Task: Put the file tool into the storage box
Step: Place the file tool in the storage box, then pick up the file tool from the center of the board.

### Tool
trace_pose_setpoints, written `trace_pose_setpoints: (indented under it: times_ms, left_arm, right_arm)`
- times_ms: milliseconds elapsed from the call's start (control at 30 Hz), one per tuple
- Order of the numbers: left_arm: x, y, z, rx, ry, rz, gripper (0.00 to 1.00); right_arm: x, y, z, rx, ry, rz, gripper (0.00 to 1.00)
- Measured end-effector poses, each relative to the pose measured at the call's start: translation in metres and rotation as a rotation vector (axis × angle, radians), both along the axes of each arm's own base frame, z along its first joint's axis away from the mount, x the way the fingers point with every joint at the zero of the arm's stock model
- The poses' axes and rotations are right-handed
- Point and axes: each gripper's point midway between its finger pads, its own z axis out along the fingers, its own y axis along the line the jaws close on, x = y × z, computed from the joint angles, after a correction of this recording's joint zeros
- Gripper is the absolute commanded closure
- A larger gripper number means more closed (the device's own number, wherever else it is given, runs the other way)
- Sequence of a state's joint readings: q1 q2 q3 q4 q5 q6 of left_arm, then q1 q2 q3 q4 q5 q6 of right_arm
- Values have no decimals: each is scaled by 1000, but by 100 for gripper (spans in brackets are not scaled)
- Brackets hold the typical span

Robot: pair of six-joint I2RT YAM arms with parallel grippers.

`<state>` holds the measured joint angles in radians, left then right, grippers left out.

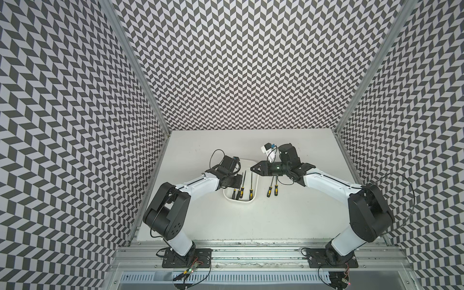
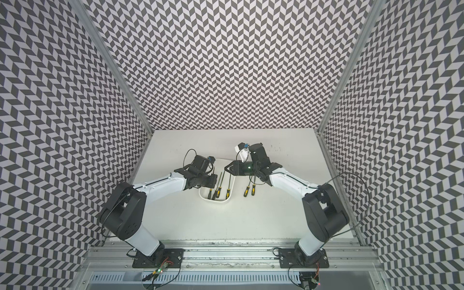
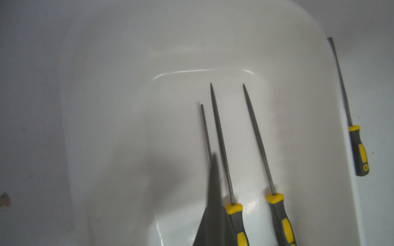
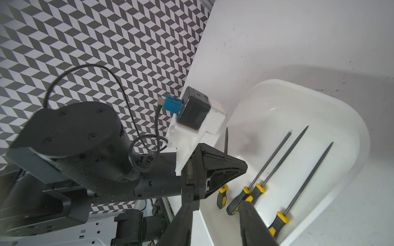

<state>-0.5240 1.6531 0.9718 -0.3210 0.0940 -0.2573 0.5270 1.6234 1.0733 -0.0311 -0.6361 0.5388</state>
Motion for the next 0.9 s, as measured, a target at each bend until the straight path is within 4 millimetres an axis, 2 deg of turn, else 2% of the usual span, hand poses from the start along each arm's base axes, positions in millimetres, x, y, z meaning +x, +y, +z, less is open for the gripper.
trace_pose_setpoints:
  times_ms: [167,333,433,533,700,800,900]
  left_arm:
    - [-1,8,-8,45,16,21,69]
    - [4,8,-2,50,5,33,68]
    - [9,4,7,34,-13,33,67]
    - [13,-1,22,0,-39,31,67]
    - [18,-11,57,-94,-107,27,66]
    - [20,-16,68,-133,-129,27,66]
    - [21,-18,70,-143,-129,26,65]
  right_arm:
    - [1,-3,-3,-9,7,-6,57]
    - [2,-13,-18,-72,44,-48,57]
    - [6,-28,-41,-174,93,-122,58]
    - [10,-50,-74,-312,146,-215,58]
    - [6,-85,-117,-521,222,-315,58]
    - [3,-98,-129,-590,241,-345,58]
    - [3,-108,-133,-634,237,-373,58]
